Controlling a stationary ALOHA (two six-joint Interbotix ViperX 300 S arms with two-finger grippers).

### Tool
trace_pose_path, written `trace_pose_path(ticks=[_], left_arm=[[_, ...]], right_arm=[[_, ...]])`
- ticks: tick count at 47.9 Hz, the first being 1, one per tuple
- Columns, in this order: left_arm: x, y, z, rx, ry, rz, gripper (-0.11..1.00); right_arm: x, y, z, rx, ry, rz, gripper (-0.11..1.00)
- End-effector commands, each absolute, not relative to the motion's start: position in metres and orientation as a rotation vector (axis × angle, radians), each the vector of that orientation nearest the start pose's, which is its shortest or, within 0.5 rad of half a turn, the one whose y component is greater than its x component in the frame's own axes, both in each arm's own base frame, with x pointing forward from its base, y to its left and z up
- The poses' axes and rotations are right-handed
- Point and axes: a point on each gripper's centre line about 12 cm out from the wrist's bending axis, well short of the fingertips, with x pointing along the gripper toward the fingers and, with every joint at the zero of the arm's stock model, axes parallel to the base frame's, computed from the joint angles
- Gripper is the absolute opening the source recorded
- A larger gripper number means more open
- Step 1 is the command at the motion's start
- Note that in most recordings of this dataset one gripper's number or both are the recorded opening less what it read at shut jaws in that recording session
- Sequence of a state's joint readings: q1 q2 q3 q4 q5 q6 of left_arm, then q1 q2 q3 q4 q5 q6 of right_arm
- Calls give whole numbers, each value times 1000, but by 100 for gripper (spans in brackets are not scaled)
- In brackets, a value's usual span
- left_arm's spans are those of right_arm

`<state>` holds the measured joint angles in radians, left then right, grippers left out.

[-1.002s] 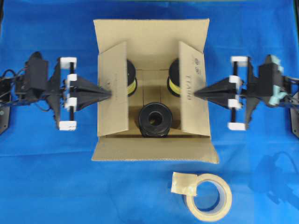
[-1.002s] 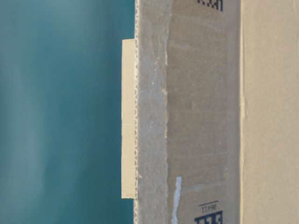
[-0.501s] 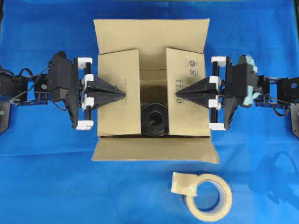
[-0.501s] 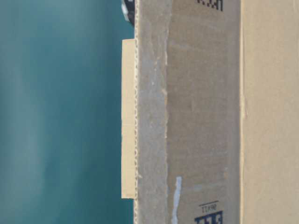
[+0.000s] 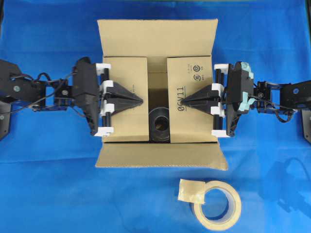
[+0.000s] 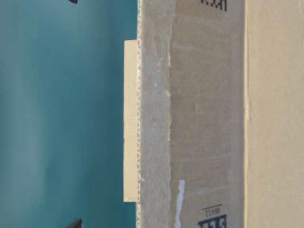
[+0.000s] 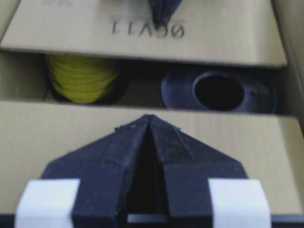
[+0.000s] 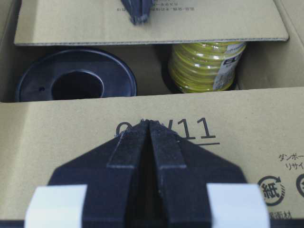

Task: Close the cardboard box.
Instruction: 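Slide the left gripper up to hold the folded flaps down near the back, then withdraw the right gripper and lower it behind the front flap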

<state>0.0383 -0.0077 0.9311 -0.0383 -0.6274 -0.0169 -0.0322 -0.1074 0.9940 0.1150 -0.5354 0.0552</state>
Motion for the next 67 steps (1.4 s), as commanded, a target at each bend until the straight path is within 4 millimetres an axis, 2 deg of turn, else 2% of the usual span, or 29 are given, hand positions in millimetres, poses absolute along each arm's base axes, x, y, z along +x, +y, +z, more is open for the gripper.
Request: trace_pose_path(ticks=[1, 21, 33, 43, 54, 67], left_arm=[[366, 25, 168, -45, 256, 89, 0], [409, 82, 191, 12, 224, 208, 0], [424, 104, 201, 69, 210, 242, 0], [427, 110, 196, 79, 232, 251, 0], [429, 112, 177, 76, 256, 255, 0], [430, 113, 168, 69, 270, 255, 0]], right_arm=[[332, -18, 167, 148, 314, -115, 0], [334, -17, 169, 147, 308, -112, 0], [335, -17, 170, 148, 305, -113, 0], [336, -17, 170, 147, 305, -112, 0], [336, -17, 170, 147, 305, -112, 0], [336, -17, 170, 147, 307, -110, 0]])
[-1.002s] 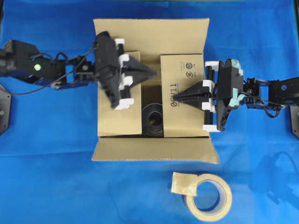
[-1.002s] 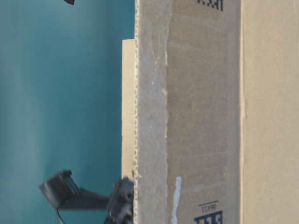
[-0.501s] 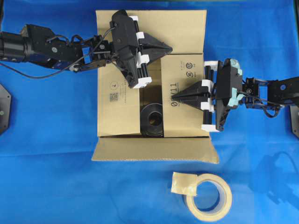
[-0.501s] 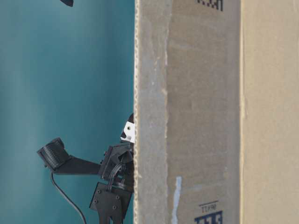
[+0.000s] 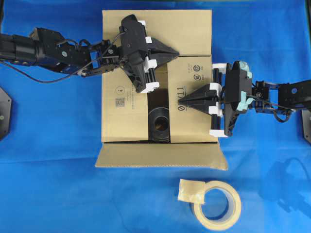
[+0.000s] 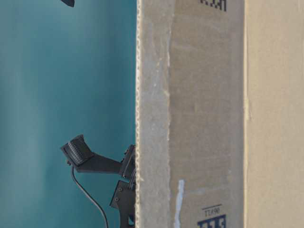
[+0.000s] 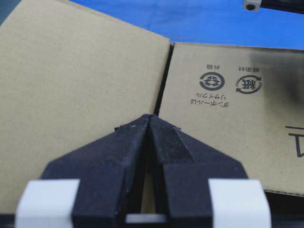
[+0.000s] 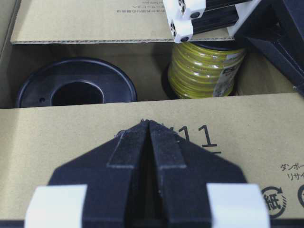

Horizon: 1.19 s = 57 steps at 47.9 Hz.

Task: Close the cardboard box.
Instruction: 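Withdraw the right gripper and lower it behind the front flap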

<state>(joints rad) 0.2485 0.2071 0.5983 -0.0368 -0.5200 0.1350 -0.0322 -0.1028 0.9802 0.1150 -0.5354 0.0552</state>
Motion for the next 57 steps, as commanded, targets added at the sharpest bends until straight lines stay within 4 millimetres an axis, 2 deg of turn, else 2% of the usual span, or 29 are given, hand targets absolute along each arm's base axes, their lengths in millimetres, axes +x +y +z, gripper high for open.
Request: trace_pose_path(ticks=[1, 10, 16, 32, 40, 45, 52, 57], left_arm=[[430, 113, 167, 68, 272, 254, 0], [429, 112, 164, 60, 278, 254, 0], [429, 112, 164, 58, 278, 255, 0], [428, 113, 163, 55, 289, 256, 0], [428, 113, 162, 52, 297, 256, 0], [428, 112, 162, 52, 297, 254, 0], [427, 113, 162, 52, 299, 256, 0], [428, 113, 162, 52, 297, 256, 0]], right_arm=[[336, -17, 170, 147, 307, -110, 0], [336, -16, 173, 149, 304, -109, 0], [333, -14, 183, 149, 294, -98, 0], [308, 7, 237, 152, 218, -20, 0], [286, 29, 266, 144, 132, 69, 0], [275, 50, 277, 131, 77, 153, 0], [265, 89, 281, 92, 39, 309, 0], [265, 112, 271, 63, 74, 388, 0]])
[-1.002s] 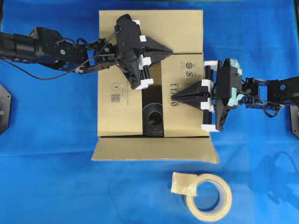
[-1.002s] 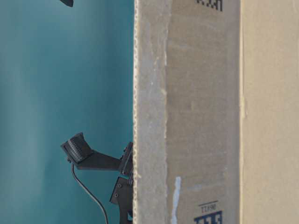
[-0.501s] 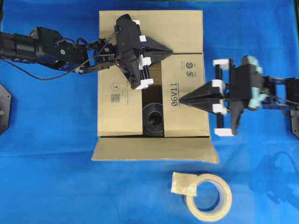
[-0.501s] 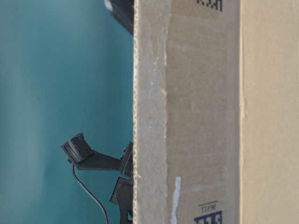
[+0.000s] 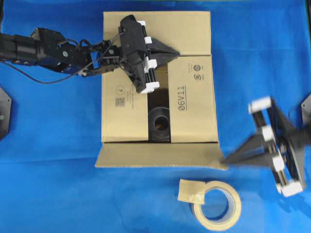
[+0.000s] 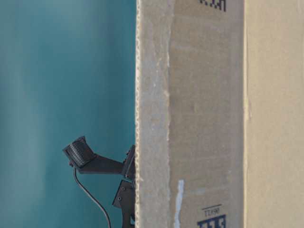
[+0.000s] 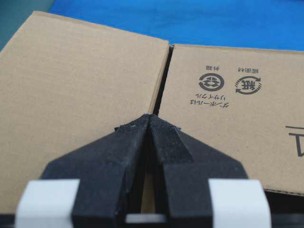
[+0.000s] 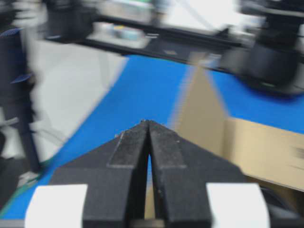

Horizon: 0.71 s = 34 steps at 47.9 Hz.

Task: Close the cardboard box.
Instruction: 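Withdraw the right gripper and lower it behind the front flap, then lift and fold the front flap up and over with the right gripper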

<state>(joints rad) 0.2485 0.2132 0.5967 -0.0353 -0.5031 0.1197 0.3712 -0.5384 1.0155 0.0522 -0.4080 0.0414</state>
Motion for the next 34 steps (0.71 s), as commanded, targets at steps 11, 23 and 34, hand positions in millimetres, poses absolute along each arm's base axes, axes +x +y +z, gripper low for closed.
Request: trace_pose_path(ticks=[11, 23, 34], left_arm=[[428, 113, 162, 51, 297, 256, 0], [428, 113, 162, 51, 297, 256, 0], [428, 112, 162, 48, 297, 255, 0]], right_arm=[[276, 132, 237, 35, 188, 427, 0], [279, 127, 230, 34, 211, 406, 0], [279, 104, 233, 45, 197, 335, 0]])
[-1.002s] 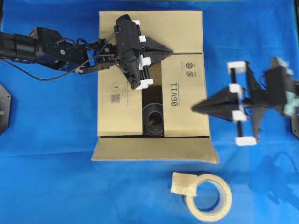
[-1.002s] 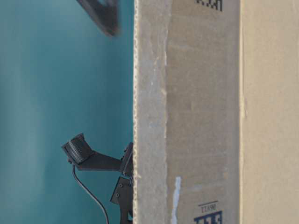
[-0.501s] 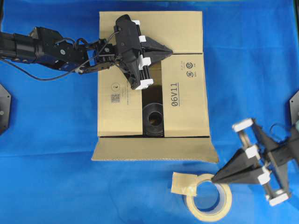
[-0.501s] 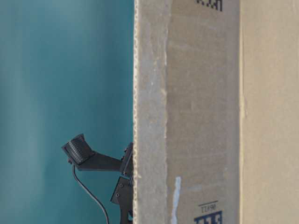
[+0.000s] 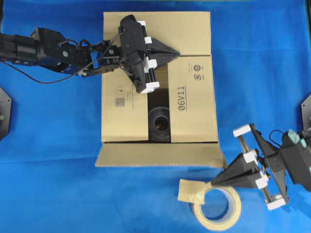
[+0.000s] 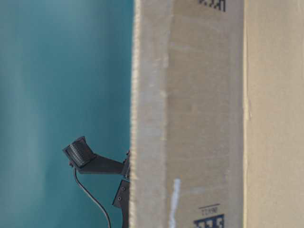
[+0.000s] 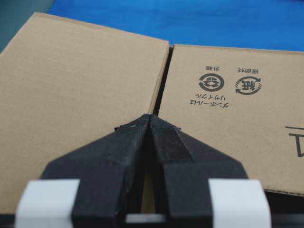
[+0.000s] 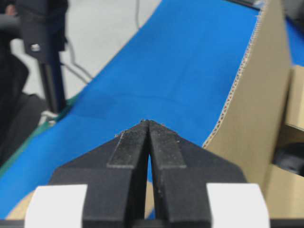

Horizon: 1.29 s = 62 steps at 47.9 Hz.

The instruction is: Close the cardboard box.

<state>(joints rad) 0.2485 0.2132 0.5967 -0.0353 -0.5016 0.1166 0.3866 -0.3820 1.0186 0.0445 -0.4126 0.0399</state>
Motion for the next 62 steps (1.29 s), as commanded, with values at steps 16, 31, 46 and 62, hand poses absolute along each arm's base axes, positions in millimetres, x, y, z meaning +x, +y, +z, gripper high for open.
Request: trace_pose_path(ticks=[16, 31, 46, 62], left_arm=[[428, 110, 162, 48, 298, 250, 0], [430, 106, 162, 50, 295, 241, 0], [430, 106, 163, 50, 295, 240, 0], [429, 101, 170, 49, 299, 230, 0]], right_arm=[[280, 48, 235, 89, 202, 143, 0], [288, 17, 208, 131, 335, 13, 0], [295, 5, 173, 178, 454, -57, 0], [296, 4, 165, 199, 477, -74, 0]])
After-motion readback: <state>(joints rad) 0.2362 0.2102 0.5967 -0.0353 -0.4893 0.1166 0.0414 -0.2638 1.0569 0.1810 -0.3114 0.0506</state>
